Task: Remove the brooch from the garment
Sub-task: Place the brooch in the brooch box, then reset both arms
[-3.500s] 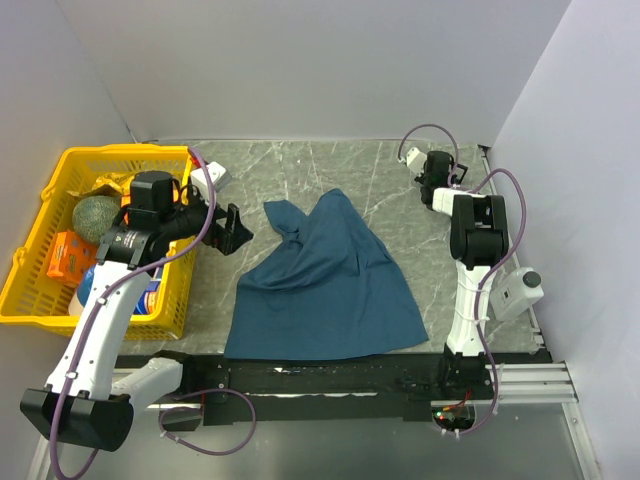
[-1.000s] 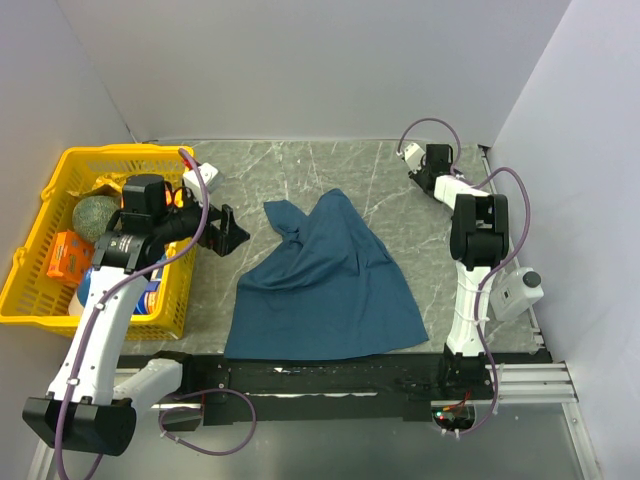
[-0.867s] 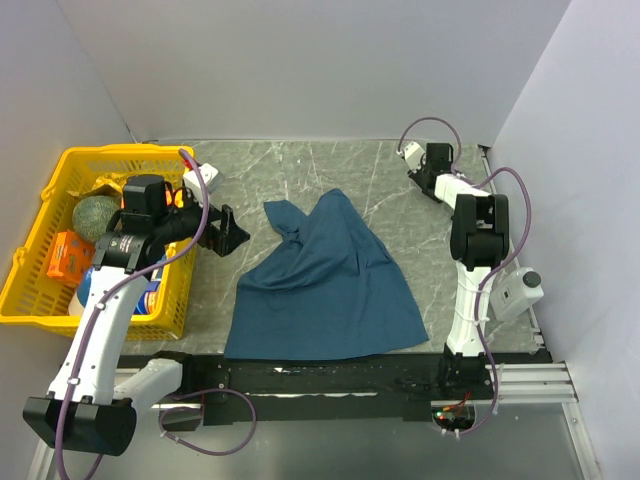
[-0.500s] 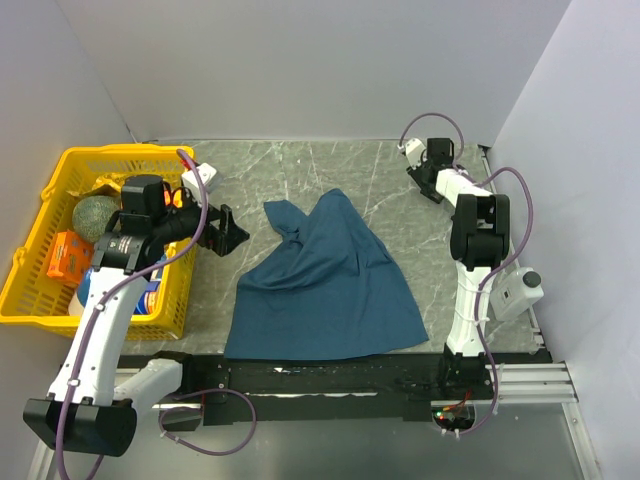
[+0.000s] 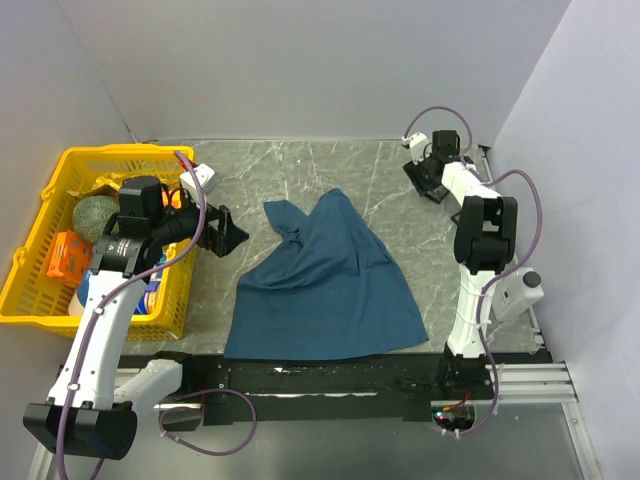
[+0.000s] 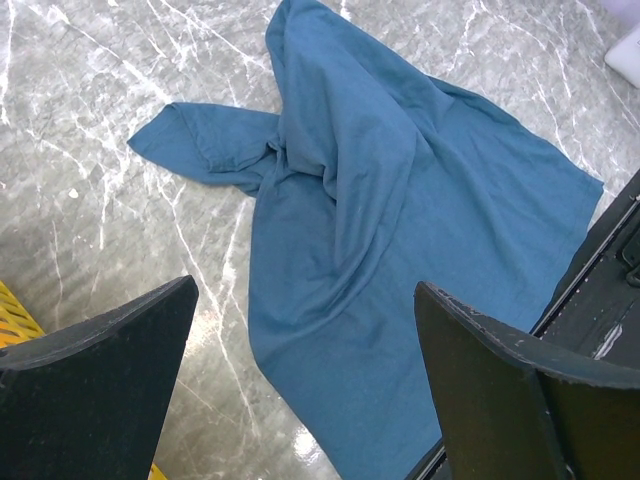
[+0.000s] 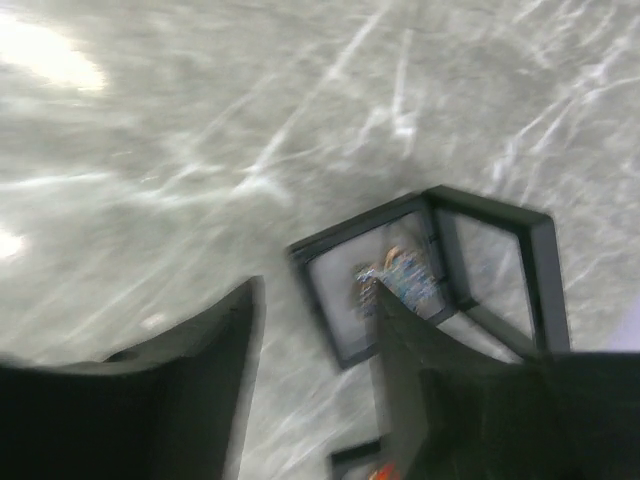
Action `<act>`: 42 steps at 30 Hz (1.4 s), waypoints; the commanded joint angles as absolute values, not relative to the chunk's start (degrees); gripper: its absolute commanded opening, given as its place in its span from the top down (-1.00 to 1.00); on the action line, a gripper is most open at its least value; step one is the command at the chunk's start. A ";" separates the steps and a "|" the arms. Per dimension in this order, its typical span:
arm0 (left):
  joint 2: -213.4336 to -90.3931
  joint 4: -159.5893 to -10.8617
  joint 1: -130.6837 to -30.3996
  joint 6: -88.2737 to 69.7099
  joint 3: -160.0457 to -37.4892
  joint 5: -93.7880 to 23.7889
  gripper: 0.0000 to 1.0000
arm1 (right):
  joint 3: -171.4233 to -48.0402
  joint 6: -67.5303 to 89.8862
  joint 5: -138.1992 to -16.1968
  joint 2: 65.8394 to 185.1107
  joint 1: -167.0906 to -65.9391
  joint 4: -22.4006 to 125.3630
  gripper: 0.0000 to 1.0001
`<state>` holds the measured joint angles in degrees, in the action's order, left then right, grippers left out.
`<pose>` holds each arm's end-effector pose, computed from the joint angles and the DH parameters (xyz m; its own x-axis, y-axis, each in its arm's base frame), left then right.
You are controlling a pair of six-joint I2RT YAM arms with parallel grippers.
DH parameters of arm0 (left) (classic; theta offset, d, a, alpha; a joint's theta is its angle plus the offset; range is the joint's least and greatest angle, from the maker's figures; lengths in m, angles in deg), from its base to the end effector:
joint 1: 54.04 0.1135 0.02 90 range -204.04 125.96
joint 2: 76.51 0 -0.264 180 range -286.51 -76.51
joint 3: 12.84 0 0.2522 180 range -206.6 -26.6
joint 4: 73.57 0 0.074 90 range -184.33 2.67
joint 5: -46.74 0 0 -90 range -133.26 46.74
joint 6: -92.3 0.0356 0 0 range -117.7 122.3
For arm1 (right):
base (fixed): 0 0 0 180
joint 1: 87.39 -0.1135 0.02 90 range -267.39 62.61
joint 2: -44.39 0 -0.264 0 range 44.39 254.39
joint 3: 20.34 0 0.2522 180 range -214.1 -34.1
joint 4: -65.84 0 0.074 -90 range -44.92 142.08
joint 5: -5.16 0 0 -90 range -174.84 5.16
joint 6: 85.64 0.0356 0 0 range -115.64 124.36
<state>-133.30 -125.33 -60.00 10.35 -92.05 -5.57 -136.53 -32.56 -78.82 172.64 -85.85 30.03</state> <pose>0.1943 -0.0422 0.3805 -0.3968 0.1528 -0.9051 0.6745 0.7174 -0.1745 0.5034 -0.0098 0.1870 -0.5665 -0.5824 -0.5830 -0.4802 0.8083 -0.3408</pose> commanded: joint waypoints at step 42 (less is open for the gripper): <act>-114.74 -124.86 -57.82 7.39 -95.59 -16.89 -0.92 | -105.38 -12.43 -55.58 71.64 -86.25 7.25 -1.00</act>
